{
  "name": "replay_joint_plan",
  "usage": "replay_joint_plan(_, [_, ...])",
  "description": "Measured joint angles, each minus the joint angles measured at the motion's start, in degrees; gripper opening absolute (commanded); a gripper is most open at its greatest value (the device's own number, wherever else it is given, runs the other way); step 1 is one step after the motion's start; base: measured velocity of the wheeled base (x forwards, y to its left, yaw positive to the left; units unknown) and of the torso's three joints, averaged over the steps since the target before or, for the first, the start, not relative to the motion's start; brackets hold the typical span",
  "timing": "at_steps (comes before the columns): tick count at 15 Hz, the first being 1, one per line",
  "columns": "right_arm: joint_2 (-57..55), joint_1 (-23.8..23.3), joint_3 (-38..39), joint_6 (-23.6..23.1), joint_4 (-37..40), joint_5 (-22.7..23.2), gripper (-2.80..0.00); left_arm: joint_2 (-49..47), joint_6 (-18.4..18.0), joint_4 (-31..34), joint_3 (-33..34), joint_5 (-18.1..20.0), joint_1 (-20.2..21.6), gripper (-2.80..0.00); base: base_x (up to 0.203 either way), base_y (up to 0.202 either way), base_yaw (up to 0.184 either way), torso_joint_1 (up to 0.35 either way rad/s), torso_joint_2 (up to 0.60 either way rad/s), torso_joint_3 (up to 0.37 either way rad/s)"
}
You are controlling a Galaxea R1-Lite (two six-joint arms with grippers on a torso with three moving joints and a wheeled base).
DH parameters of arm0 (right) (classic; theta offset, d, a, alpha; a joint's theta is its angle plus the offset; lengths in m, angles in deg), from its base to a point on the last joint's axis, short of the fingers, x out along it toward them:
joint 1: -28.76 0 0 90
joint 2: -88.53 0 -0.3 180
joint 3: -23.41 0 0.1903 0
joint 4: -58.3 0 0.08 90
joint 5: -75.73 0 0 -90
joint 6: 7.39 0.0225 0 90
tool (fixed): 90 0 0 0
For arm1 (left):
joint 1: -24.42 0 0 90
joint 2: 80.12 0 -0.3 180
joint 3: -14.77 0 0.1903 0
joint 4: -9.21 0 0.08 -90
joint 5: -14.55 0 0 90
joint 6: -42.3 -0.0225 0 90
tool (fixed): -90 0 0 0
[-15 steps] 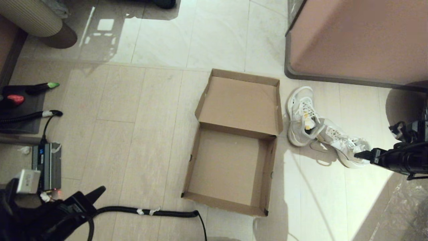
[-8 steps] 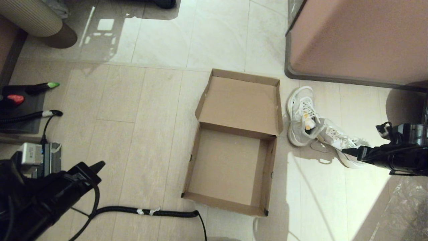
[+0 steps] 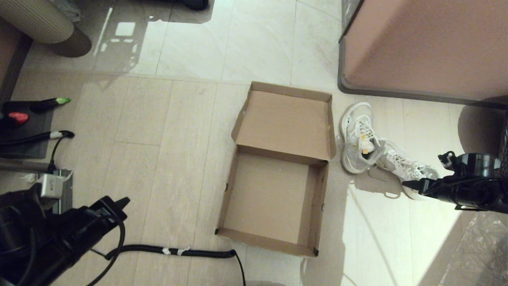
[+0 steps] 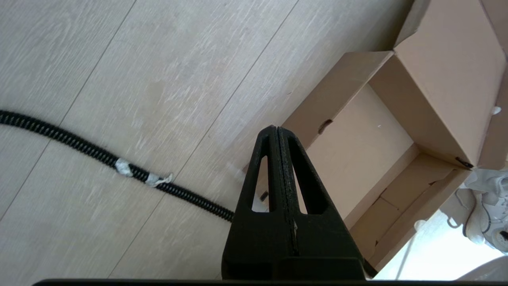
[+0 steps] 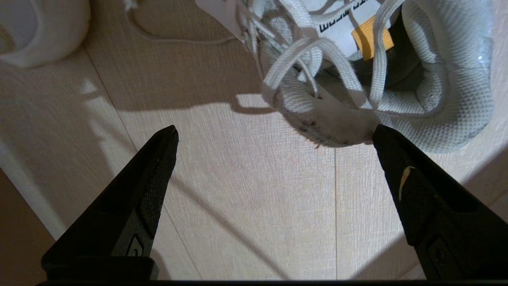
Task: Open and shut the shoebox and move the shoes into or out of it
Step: Put the shoes into the shoe box
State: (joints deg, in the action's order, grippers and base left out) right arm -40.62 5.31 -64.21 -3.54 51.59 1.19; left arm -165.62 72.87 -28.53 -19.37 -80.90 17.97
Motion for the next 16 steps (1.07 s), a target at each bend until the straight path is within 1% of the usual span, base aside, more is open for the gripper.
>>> replay_joint_plan(4, [-2.6, 1.6, 0.7, 1.0, 0.7, 0.4, 0.00, 0.5, -0.1, -0.2, 0.8, -0.1, 0.2, -2.80, 0.000, 0.000, 0.000, 0.000, 0.00, 0.000])
replay_joint_plan(7, [-3.2, 3.7, 0.7, 3.9, 4.9, 0.2, 0.00, 0.7, -0.2, -0.3, 1.2, -0.1, 0.5, -2.80, 0.000, 0.000, 0.000, 0.000, 0.00, 0.000])
replay_joint_plan(9, [-3.3, 5.2, -0.6, 5.5, 6.3, 0.0, 0.00, 0.8, -0.2, -0.3, 1.2, -0.1, 0.6, -2.80, 0.000, 0.000, 0.000, 0.000, 0.00, 0.000])
replay_joint_plan(11, [-3.4, 6.1, -3.3, 6.9, 7.7, -0.8, 0.00, 0.9, -0.2, -0.3, 1.5, -0.1, 0.6, -2.80, 0.000, 0.000, 0.000, 0.000, 0.00, 0.000])
replay_joint_plan(14, [-3.9, 6.6, -9.0, 7.5, 9.7, -3.0, 0.00, 1.2, -0.1, -0.3, 1.5, -0.1, 0.8, -2.80, 0.000, 0.000, 0.000, 0.000, 0.00, 0.000])
replay_joint_plan(16, [-3.7, 6.4, -13.4, 7.6, 13.5, -3.5, 0.00, 1.4, -0.1, -0.3, 1.6, 0.0, 0.8, -2.80, 0.000, 0.000, 0.000, 0.000, 0.00, 0.000])
